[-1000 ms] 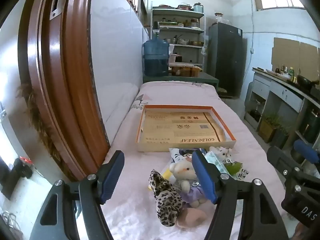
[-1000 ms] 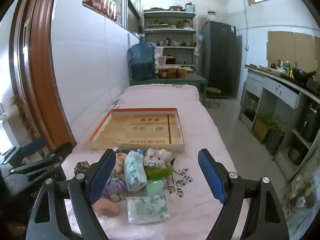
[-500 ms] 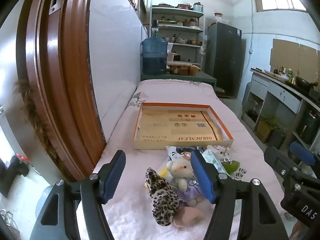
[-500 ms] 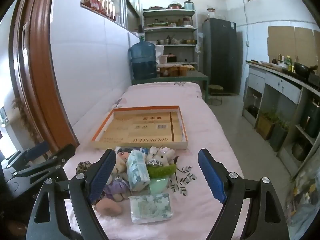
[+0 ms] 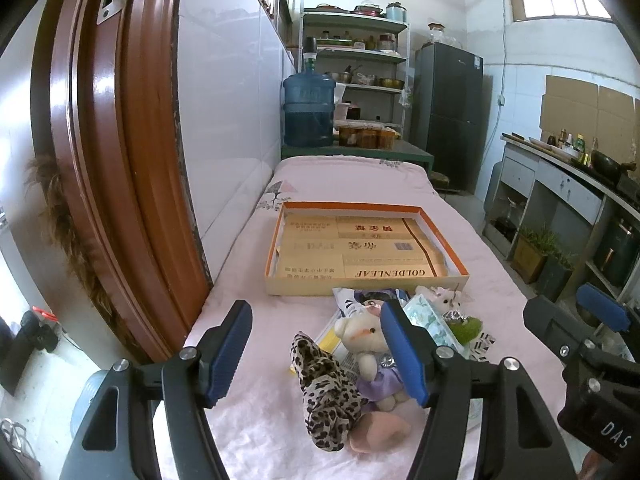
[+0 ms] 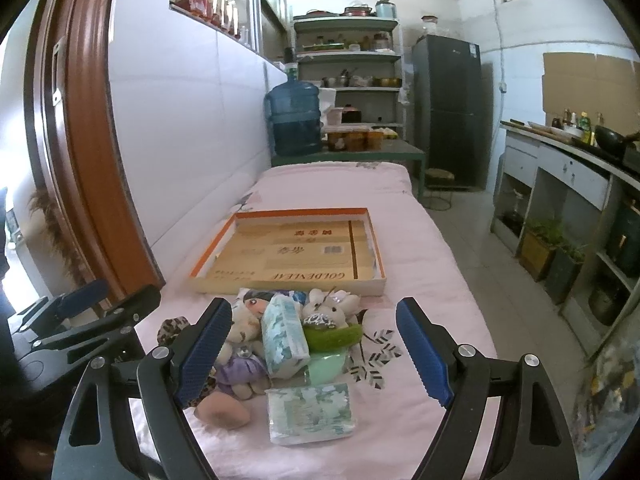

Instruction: Organize soft objects

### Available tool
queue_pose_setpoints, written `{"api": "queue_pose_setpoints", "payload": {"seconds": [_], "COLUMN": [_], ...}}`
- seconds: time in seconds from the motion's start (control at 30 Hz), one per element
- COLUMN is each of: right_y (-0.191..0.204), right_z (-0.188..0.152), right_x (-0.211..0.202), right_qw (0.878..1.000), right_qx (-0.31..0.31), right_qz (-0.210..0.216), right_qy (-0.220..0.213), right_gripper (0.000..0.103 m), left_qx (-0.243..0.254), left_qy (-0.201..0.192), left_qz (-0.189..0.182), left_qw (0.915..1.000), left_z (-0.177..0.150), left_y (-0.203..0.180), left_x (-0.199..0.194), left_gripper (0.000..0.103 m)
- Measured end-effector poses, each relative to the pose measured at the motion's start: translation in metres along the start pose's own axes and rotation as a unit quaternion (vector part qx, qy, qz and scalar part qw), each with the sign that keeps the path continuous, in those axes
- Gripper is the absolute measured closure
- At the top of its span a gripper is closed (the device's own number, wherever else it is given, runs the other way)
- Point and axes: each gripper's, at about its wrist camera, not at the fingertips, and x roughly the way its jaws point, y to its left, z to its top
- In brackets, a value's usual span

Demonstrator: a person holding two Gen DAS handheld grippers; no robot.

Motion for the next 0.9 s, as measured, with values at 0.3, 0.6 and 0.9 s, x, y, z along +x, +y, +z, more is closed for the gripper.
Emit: {"api": "queue_pose_setpoints", "payload": {"seconds": [0.3,0.6,0.9], "right_y": [-0.0002,0.0011,0.0044], "right_z": [-0.002,-0.0042,-0.0055], "right_x": [0.0026,0.0039,0.008], "right_qw": [1.0,1.0,1.0], "right_qx": [0.002,0.002,-0.001], "right_qz": [0.006,0.01,0.014], "right_qy": [0.005,0.01,0.016], "right_gripper": [0.018,0.018,0.018], "left_qx": [0.001,0.001,-0.002], "left_qy": [0.002,0.003,0.005], "left_qz": [0.0,-0.002,-0.002], "left_qw": [1.0,1.0,1.0], "left_z": [-0.0046,-0.0057,-0.0065], "left_y": [-0.0005,-0.0007,-0.0027], "left_x": [0.0021,0.0038,0.0044], "left_gripper": [0.036,0.036,0.036]}}
